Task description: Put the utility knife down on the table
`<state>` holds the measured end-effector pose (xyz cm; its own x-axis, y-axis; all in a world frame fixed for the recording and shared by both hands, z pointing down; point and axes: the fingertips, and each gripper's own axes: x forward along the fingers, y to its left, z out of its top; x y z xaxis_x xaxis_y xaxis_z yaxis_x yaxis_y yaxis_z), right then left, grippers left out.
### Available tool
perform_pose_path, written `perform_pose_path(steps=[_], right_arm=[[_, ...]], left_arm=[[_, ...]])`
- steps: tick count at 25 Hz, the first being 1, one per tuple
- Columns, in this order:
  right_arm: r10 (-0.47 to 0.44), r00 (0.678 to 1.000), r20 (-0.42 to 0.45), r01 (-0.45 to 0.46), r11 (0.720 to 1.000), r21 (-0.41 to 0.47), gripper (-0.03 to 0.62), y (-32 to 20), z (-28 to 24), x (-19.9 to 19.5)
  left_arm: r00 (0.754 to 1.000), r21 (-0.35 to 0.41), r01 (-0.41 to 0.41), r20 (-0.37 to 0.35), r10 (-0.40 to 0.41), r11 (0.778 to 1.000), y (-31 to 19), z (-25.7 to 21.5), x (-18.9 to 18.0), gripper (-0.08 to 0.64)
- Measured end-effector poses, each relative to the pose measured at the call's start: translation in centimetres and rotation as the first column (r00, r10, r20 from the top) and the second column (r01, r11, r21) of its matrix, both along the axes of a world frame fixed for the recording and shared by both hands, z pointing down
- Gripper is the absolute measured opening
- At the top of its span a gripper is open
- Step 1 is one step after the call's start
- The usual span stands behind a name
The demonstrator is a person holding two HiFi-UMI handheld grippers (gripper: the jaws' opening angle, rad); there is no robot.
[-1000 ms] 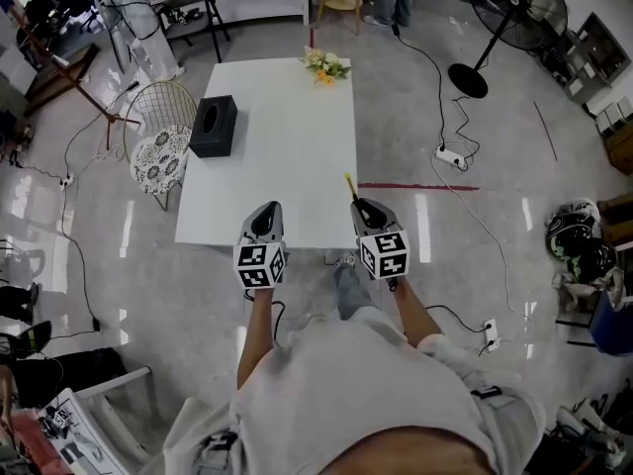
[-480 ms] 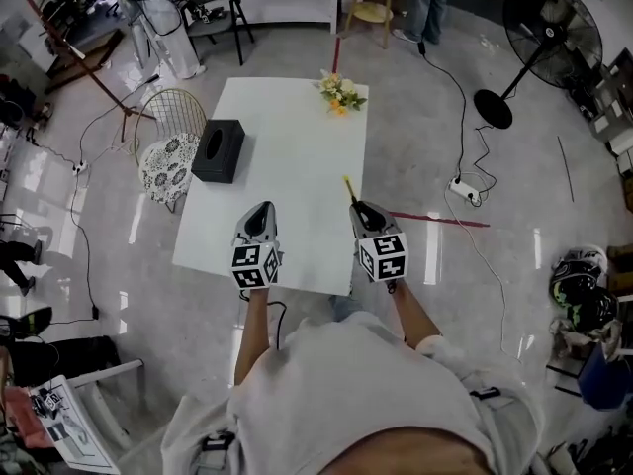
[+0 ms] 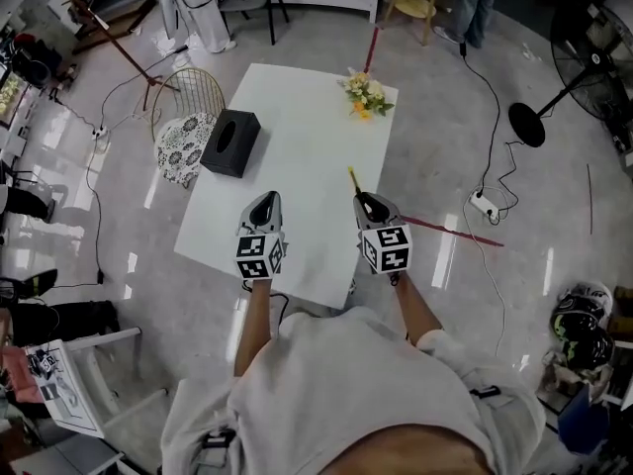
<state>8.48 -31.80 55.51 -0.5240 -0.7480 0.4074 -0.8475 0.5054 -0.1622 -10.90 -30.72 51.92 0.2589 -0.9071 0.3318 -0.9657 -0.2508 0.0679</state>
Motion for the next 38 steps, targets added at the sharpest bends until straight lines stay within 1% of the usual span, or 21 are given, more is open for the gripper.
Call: perform_pose_path(steps=[3, 8, 17, 25, 31, 38], right_arm=[[-0.014, 1.000, 0.007, 0.014, 1.000, -0.021, 0.080, -0.4, 0.8, -0.2], [-0.011, 1.000, 0.004, 0.011, 0.999, -0.046, 0.080, -1.2, 1.9, -0.3], [0.040, 0.999, -0.030, -0.043, 0.994, -0.100, 0.080, -1.4, 4.4, -0.5], [0.079, 0.994, -0.070, -0.090, 0.982, -0.164, 0.080, -0.1, 6.8, -1.1], [0.086, 0.992, -0.091, -0.104, 0.972, -0.213, 0.080, 0.7, 8.7, -1.4], [0.071, 0.991, -0.113, -0.098, 0.963, -0.251, 0.080, 0.4, 10.5, -2.2]], left_arm=[[1.000, -0.022, 0.015, 0.006, -0.015, 1.000, 0.0, 0.7, -0.1, 0.025], [1.000, -0.052, 0.010, 0.006, -0.010, 0.999, -0.6, 1.9, -0.1, 0.025], [0.999, -0.091, -0.042, -0.020, 0.040, 0.995, -2.3, 4.3, -0.4, 0.025], [0.996, -0.138, -0.087, -0.050, 0.081, 0.987, -2.8, 6.6, -1.1, 0.025], [0.993, -0.174, -0.104, -0.067, 0.093, 0.979, -2.5, 8.3, -1.3, 0.025], [0.992, -0.211, -0.114, -0.078, 0.099, 0.971, -2.0, 9.8, -1.5, 0.025]])
